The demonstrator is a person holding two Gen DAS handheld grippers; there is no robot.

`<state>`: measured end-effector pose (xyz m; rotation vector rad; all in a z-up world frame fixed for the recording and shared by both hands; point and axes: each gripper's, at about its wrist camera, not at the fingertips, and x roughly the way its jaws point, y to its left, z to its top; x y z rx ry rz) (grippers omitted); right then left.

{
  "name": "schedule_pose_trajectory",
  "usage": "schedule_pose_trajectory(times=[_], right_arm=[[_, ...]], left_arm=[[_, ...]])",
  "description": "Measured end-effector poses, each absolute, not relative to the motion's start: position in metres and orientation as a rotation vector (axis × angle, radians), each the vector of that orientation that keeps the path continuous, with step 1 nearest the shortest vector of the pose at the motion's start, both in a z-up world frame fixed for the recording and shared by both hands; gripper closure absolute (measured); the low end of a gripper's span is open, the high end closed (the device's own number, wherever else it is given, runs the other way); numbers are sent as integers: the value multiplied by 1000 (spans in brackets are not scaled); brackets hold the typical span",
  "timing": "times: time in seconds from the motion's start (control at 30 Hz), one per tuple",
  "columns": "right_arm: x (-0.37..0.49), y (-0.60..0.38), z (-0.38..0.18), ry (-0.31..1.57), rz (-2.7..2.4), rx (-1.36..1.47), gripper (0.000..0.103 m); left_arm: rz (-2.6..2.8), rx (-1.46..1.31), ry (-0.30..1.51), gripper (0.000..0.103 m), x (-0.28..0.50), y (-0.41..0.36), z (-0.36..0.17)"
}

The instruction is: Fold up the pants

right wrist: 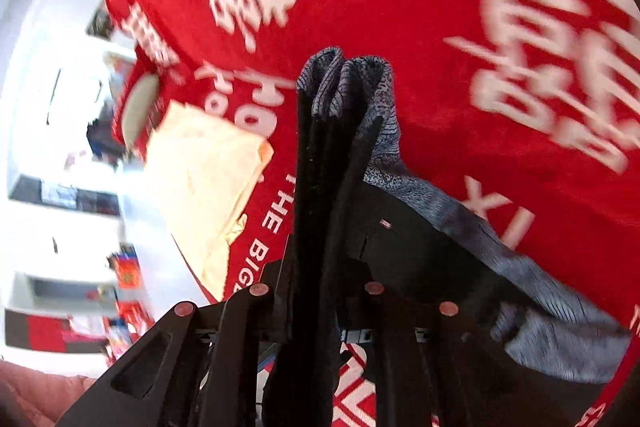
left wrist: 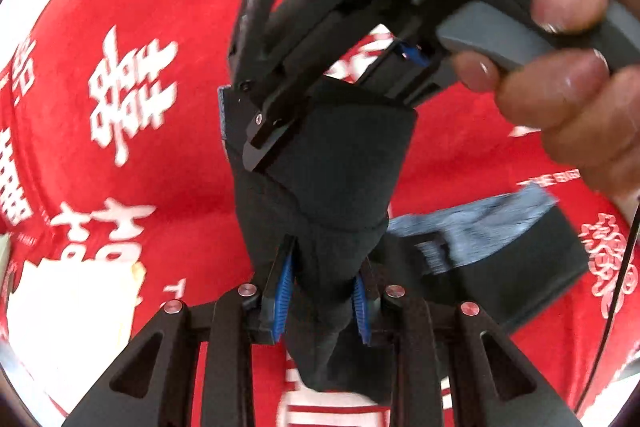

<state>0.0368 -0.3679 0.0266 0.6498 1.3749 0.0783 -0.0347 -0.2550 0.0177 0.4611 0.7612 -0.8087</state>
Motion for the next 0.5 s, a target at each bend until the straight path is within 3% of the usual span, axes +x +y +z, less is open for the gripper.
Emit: schedule_pose_trajectory(times=[0.27,0.5], right_arm=[[-80,-438,80,1190,-39,804,87],[-166,-487,76,1123,-146,913,87]], left_arm=[[-977,525,732,75,-107,-313,35],[-1071,649,729,75,-173,-362,14]])
